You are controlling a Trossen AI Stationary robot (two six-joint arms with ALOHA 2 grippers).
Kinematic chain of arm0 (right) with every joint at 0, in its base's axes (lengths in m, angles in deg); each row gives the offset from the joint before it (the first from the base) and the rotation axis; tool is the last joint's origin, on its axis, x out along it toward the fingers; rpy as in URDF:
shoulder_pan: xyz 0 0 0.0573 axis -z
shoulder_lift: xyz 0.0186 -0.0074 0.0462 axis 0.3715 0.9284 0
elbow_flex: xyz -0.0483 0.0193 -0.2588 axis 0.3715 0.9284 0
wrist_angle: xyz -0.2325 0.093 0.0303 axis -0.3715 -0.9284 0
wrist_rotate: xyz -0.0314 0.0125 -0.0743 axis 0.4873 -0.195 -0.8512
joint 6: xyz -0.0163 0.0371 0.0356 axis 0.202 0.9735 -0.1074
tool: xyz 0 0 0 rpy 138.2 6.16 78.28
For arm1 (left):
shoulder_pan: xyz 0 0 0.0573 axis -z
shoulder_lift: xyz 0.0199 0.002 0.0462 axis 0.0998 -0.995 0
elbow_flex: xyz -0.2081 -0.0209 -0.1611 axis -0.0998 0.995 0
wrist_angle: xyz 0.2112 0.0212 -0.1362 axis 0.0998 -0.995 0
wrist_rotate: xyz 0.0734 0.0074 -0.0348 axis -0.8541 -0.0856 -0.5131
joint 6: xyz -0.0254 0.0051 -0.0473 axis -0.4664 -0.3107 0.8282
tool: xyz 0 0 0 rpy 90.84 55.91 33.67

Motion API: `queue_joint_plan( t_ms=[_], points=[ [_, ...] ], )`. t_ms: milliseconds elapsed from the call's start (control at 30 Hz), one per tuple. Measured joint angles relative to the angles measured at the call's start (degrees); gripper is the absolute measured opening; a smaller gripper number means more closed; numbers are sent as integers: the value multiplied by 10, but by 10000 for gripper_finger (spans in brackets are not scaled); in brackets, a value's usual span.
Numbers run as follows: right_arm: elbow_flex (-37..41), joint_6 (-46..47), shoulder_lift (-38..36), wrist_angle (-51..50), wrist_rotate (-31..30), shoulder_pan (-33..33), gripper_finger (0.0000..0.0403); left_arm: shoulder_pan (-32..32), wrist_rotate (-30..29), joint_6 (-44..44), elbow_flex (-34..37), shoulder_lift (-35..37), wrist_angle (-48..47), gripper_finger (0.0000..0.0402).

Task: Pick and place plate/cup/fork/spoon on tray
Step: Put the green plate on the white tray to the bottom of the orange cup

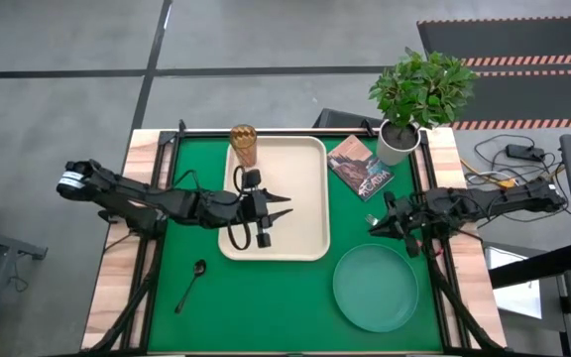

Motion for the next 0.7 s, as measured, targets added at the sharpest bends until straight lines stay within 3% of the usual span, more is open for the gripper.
queue_joint_plan(
  t_ms=[300,700],
  points=[
    [-65,15,61,-160,-72,-11,27,0,-19,-12,52,31,32,96],
    [-104,-11,233,-156,-87,-11,27,-1,-43,-33,123,134,83,96]
  ],
)
